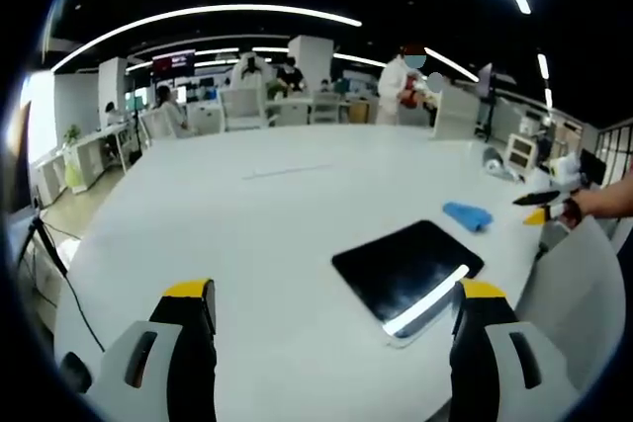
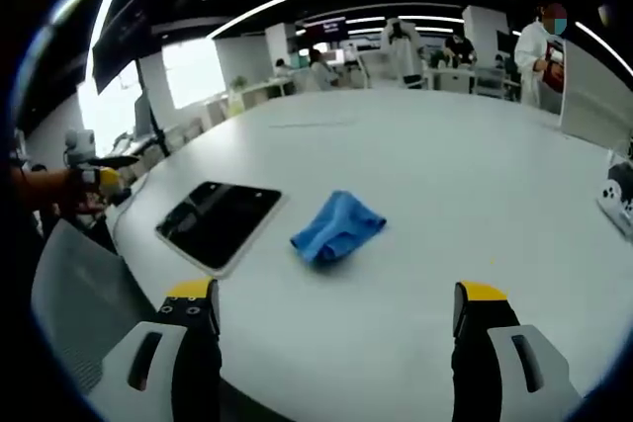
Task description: Wipe the mirror surface with the cleaning cloth until all visible marks leave the cleaned area.
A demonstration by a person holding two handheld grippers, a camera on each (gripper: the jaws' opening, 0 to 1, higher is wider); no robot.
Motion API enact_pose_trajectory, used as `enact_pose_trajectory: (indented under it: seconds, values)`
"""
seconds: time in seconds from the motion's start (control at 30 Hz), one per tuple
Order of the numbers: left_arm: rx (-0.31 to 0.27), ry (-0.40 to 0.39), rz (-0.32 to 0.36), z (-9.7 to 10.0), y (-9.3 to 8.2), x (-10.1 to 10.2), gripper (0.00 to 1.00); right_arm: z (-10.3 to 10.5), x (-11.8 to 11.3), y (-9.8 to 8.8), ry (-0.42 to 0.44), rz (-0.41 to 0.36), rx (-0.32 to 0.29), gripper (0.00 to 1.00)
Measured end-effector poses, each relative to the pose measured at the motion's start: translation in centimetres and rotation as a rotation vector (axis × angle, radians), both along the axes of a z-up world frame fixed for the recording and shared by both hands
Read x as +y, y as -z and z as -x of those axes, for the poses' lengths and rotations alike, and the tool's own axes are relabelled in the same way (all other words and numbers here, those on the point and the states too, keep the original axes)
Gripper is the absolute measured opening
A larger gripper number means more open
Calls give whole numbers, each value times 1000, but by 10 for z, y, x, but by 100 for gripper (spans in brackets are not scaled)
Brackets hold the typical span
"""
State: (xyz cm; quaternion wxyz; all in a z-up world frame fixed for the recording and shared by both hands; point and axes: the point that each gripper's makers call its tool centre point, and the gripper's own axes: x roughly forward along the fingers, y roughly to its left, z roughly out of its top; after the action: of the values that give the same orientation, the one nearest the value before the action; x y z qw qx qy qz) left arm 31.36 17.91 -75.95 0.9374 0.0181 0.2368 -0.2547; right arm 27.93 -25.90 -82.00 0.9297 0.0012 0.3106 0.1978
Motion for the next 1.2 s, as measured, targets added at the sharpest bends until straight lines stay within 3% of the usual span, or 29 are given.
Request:
enact_pose_trajectory:
  seconds: [0.67, 0.9, 0.97, 1.07, 1.2]
  values:
    - [5, -10, -10, 1, 0, 9, 100, -4, -4, -4, 22, -6, 12, 100]
    - [8, -17, -5, 2, 0, 11, 100, -8, 1, -13, 16, -8, 8, 100]
    - [19, -16, -2, 4, 1, 11, 100, -8, 1, -12, 13, 13, 34, 100]
    - [16, 16, -37, 5, 4, 12, 100, -14, 4, -20, 23, 1, 14, 100]
    - [30, 1, -41, 6, 6, 17, 100, -18, 7, -17, 29, -22, 26, 99]
